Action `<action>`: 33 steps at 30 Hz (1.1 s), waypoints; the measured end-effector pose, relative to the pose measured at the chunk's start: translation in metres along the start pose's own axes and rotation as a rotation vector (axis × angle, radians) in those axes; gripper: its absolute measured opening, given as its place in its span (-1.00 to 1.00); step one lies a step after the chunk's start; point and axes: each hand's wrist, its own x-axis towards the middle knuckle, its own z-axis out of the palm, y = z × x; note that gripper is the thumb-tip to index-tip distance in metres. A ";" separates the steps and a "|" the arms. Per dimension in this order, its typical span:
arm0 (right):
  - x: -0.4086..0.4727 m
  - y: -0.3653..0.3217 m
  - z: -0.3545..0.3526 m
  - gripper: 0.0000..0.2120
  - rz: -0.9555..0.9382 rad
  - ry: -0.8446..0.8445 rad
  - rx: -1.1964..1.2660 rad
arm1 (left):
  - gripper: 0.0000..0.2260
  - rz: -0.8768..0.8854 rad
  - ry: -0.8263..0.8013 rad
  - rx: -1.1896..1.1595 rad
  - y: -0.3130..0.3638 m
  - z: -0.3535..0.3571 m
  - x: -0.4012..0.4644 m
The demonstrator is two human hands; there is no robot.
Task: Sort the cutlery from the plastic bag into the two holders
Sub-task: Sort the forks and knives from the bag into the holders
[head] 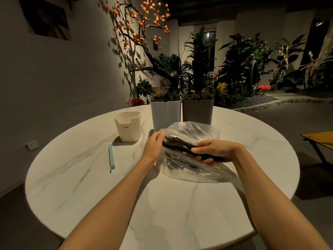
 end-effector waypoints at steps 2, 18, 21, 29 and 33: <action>0.001 -0.001 0.003 -0.80 -0.002 -0.011 -0.037 | -0.75 -0.006 0.015 -0.033 0.001 0.000 0.001; 0.014 0.000 0.007 -0.79 -0.186 0.158 -0.057 | -0.74 -0.009 0.051 -0.277 0.033 0.006 -0.012; 0.016 0.000 0.007 -0.75 -0.209 0.201 -0.096 | -0.79 -0.067 -0.076 -0.360 0.034 0.009 -0.015; 0.016 0.001 0.007 -0.84 -0.186 0.227 -0.050 | -0.85 -0.172 -0.160 -0.665 0.037 0.001 -0.017; 0.016 0.000 0.008 -0.78 -0.196 0.244 0.024 | -0.78 -0.181 -0.212 -0.674 0.036 -0.002 -0.018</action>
